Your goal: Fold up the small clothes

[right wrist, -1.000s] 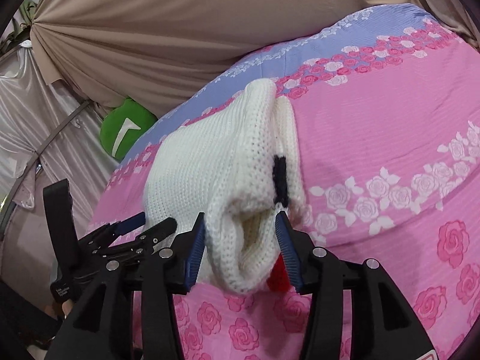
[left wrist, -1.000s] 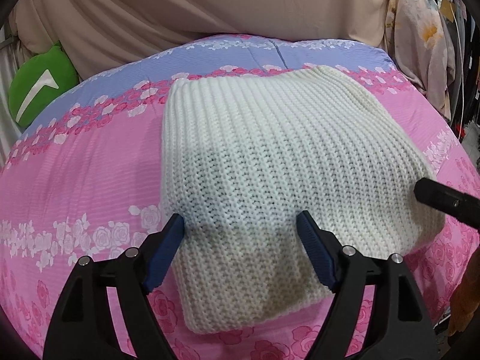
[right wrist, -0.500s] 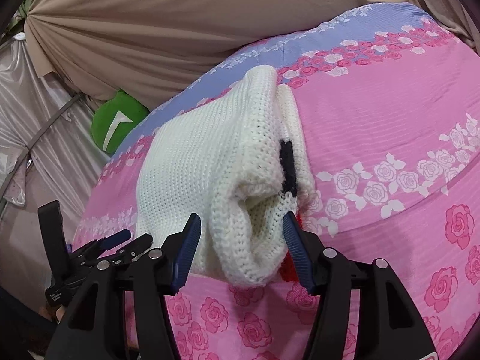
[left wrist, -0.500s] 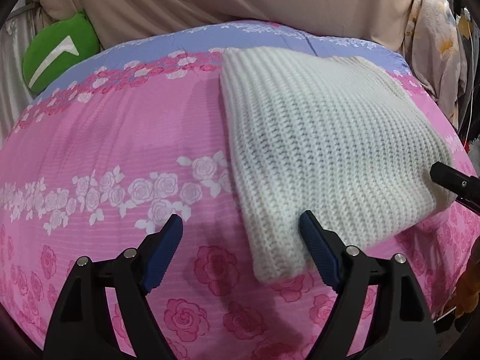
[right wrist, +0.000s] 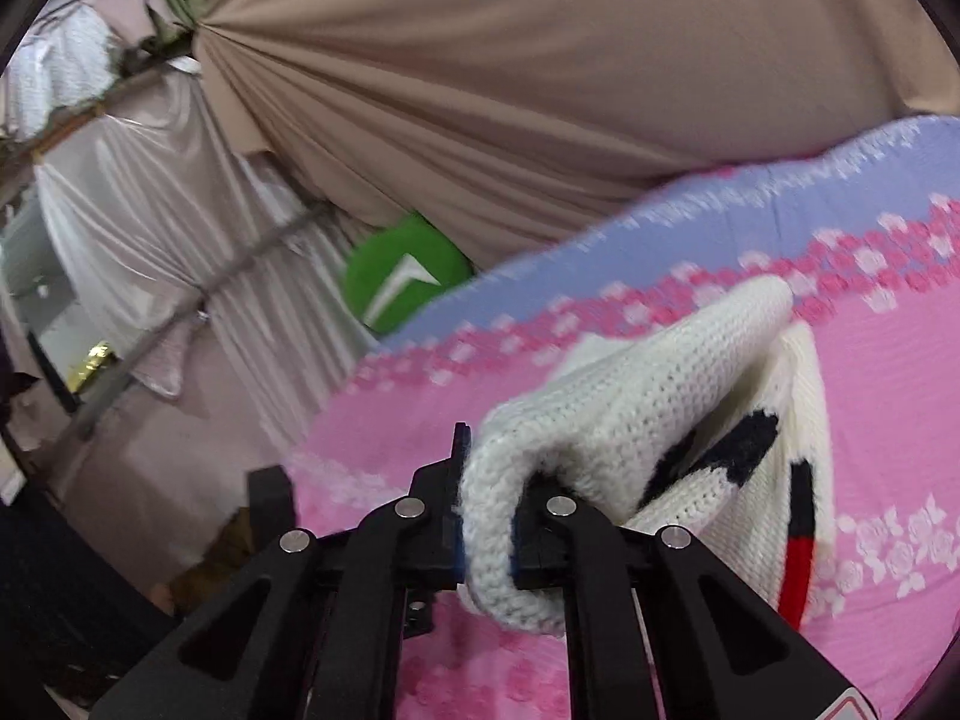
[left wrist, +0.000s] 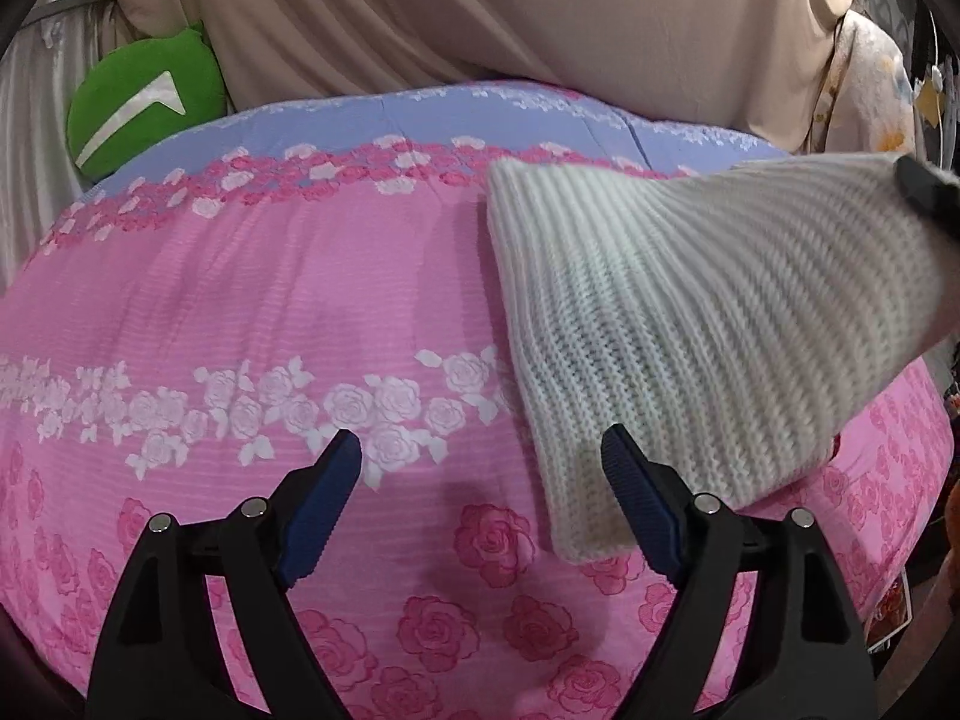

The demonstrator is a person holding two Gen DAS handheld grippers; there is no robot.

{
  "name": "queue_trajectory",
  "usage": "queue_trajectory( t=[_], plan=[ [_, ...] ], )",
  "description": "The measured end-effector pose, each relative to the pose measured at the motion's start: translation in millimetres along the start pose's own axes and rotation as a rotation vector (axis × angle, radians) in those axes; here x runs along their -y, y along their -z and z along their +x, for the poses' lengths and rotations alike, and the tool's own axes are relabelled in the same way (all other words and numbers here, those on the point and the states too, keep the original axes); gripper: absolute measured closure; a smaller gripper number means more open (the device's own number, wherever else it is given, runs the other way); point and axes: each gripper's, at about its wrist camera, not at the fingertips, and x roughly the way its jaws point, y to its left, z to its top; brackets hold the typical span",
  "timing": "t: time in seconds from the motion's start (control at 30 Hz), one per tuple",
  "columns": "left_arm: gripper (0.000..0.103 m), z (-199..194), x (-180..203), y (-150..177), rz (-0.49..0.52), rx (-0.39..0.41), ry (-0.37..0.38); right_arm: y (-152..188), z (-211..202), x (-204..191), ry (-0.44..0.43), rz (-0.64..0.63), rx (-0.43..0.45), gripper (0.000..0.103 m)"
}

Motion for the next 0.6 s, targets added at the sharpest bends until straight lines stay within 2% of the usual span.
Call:
queue_trajectory(
  t=[0.03,0.07,0.13,0.2,0.23,0.27,0.33,0.37,0.43,0.53,0.6],
  plan=[
    [0.023,-7,-4,-3,-0.011,0.017,0.003,-3,-7,-4,-0.01,-0.009,0.013,0.094],
    [0.023,-13,-7,-5,-0.02,0.032,0.004,-1,-8,-1,0.015,-0.012,0.013,0.094],
    [0.023,-19,-12,-7,-0.029,0.045,0.007,13,-1,21,0.136,0.007,-0.031,0.094],
    [0.023,-21,-14,-8,-0.039,0.043,0.028,42,15,63,0.307,0.082,-0.123,0.093],
    [0.023,-19,-14,-8,-0.039,0.037,0.044,56,18,81,0.366,0.116,-0.156,0.093],
    [0.023,-18,-12,-7,-0.039,0.03,0.058,69,19,97,0.376,0.153,-0.176,0.094],
    [0.023,-12,-4,-6,-0.027,0.014,0.096,82,11,109,0.321,0.215,-0.166,0.094],
    [0.023,-9,2,-6,-0.014,0.006,0.106,81,5,106,0.314,0.213,-0.158,0.091],
    [0.023,-1,13,-6,0.013,-0.004,0.113,75,-6,95,0.337,0.175,-0.124,0.08],
    [0.023,18,30,-1,0.054,-0.033,0.088,62,-14,84,0.322,0.145,-0.088,0.076],
    [0.023,33,32,3,0.058,-0.067,0.081,53,-11,89,0.327,0.136,-0.086,0.069]
  ],
)
